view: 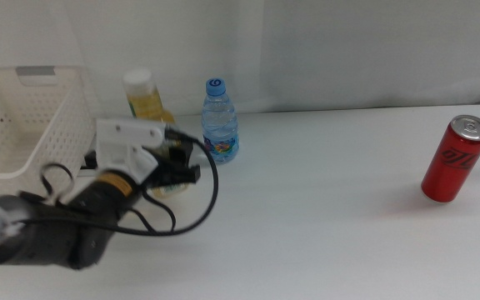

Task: Use arms to grab the bottles and put them into the dustbin to the left of the table.

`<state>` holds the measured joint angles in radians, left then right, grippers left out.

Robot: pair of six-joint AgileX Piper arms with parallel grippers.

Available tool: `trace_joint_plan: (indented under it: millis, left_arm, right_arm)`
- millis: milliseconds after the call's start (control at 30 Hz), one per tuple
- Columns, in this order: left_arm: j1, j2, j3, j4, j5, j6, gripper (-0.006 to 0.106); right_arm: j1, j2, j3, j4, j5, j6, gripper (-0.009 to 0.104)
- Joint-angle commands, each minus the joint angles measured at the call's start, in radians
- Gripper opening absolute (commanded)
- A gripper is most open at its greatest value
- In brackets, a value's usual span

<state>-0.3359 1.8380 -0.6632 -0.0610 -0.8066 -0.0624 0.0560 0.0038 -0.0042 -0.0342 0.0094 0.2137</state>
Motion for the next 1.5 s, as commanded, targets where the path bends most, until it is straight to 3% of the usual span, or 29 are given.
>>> trace_joint_plan:
  millis: [0, 300, 633, 933, 1467]
  left_arm:
    - [-0.002, -0.097, -0.034, -0.001, 0.027, 0.041, -0.003]
    - [0.055, -0.344, -0.200, -0.006, 0.437, 0.138, -0.003]
    - [0.324, -0.415, -0.553, 0.001, 1.072, 0.158, -0.003]
    - [0.558, -0.360, -0.591, -0.001, 1.089, 0.148, -0.003]
    - [0.566, -0.041, -0.779, 0.001, 1.289, 0.156, -0.003]
  right_arm:
    - [-0.005, -0.033, 0.042, -0.013, -0.009, -0.004, 0.103]
    - [-0.005, -0.033, 0.042, -0.013, -0.009, -0.004, 0.103]
    - [-0.005, -0.033, 0.042, -0.013, -0.009, -0.004, 0.103]
    - [-0.005, -0.033, 0.042, -0.011, -0.009, -0.004, 0.103]
    - [-0.005, -0.033, 0.042, -0.011, -0.009, -0.004, 0.103]
